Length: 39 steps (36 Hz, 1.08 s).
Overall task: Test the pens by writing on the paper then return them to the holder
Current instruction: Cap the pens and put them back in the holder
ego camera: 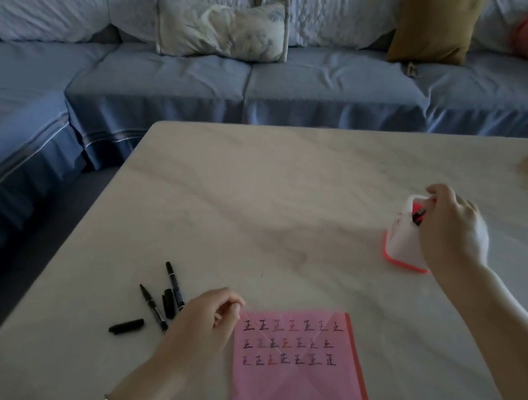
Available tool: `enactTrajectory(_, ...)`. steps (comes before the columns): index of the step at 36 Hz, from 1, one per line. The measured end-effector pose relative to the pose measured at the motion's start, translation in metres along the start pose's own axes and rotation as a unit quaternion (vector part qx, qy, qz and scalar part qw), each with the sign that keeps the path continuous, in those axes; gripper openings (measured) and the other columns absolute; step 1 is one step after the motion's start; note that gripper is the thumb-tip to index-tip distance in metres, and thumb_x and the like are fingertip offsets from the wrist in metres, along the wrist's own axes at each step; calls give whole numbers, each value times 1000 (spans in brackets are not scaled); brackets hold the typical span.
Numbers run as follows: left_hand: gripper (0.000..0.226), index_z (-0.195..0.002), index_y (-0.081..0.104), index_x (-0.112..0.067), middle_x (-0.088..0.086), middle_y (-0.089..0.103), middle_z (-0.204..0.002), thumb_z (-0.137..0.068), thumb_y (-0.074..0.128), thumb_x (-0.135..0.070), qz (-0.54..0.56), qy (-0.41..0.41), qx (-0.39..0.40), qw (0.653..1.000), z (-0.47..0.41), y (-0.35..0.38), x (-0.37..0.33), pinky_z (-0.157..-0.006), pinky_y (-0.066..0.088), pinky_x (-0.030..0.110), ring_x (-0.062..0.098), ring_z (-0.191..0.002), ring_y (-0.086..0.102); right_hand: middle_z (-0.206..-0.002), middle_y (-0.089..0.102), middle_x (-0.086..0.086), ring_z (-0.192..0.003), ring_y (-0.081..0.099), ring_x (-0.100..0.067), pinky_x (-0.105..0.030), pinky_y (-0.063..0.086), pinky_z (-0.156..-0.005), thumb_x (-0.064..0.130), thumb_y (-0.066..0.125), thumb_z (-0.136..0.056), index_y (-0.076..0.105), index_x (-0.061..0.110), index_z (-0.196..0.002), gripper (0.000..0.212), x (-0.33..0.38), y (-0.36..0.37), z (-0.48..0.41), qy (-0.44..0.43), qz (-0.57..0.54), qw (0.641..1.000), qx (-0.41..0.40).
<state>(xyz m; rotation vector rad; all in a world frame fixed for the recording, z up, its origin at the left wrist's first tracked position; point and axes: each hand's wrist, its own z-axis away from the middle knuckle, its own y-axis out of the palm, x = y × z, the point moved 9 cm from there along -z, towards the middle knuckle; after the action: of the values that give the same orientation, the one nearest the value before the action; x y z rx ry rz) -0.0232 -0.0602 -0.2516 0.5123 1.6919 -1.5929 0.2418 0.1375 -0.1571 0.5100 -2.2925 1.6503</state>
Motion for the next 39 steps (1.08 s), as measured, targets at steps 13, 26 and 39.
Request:
enactTrajectory(13,15,-88,57,-33,-17,61,-81,-93,47,-24,-31,34,45,998,-17,21,-22,-63,42,7,-7,-72,55,-120,45,-28,-111,42,-42,-42,33,-91,2,42,-89,50,3,-122,34,-22,15,5,54,52,991,108)
enactTrajectory(26,20,-108,56,-26,-11,57,-98,-94,40,-26,-82,16,49,995,-26,25,-6,-83,50,26,0,-86,55,-110,60,-17,-106,50,-36,-46,38,-95,7,56,-83,63,4,-105,23,43,14,56,-132,-45,990,29)
enactTrajectory(39,21,-101,62,-18,0,58,-94,-83,54,-10,-125,-129,-133,975,4,-70,89,-76,47,33,23,-90,57,-110,63,-5,-99,58,-26,-27,43,-75,21,46,-89,57,17,-111,25,206,166,174,-181,-111,894,394)
